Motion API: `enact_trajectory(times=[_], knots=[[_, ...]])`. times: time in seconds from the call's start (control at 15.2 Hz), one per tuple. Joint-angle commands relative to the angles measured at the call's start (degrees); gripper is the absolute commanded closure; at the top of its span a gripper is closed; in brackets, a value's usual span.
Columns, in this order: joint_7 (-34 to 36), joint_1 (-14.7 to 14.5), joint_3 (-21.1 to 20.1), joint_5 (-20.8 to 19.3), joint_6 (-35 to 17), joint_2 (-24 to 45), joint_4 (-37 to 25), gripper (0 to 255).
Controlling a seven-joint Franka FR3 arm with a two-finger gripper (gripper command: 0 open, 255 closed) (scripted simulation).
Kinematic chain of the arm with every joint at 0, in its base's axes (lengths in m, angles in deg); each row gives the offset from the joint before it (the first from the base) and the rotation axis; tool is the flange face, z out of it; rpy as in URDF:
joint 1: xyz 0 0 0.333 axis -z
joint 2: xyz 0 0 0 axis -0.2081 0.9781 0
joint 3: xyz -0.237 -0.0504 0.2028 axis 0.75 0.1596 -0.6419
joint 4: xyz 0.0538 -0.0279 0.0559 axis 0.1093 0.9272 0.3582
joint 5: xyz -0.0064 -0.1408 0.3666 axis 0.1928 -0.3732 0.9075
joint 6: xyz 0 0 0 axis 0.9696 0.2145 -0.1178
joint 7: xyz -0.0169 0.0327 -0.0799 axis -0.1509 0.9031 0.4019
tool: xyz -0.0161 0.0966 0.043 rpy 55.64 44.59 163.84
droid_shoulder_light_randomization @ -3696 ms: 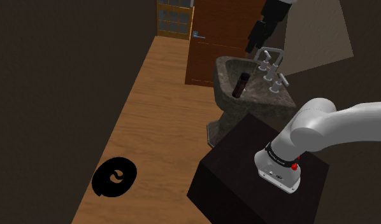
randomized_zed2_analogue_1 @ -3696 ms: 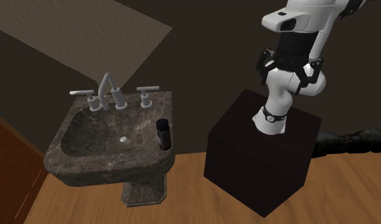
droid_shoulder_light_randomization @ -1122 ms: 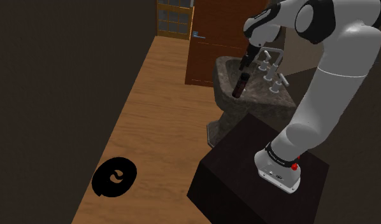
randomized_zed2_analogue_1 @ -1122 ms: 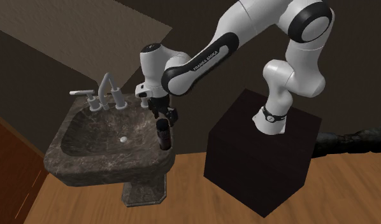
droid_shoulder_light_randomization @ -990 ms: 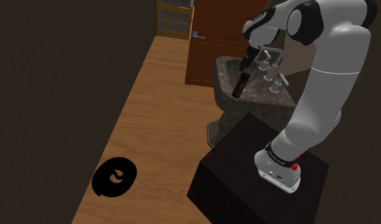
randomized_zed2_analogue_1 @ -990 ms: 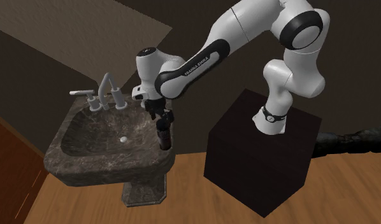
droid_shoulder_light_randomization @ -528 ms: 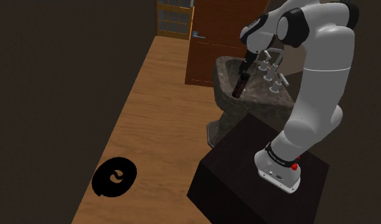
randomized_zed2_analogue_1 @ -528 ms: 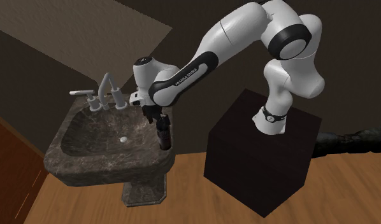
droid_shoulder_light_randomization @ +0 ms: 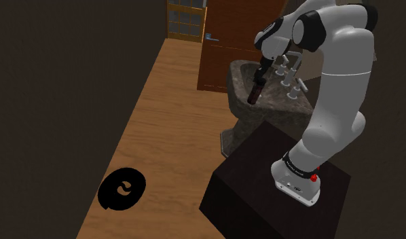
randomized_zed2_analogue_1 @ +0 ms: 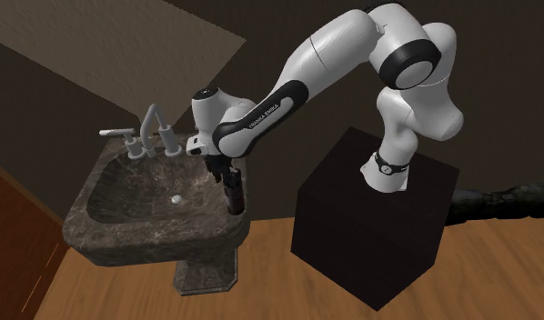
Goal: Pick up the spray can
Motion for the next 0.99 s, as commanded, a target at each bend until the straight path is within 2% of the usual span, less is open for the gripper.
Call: enact_trajectory(times=[0.0,0.33,0.92], knots=[[0.0,0.0,0.0,0.0,0.0,0.1,0.1,255],[-0.1,0.1,0.0,0.0,0.0,0.1,0.1,255],[2.3,-1.4,2.1,-3.4,4.7,-4.2,-1.1,255]])
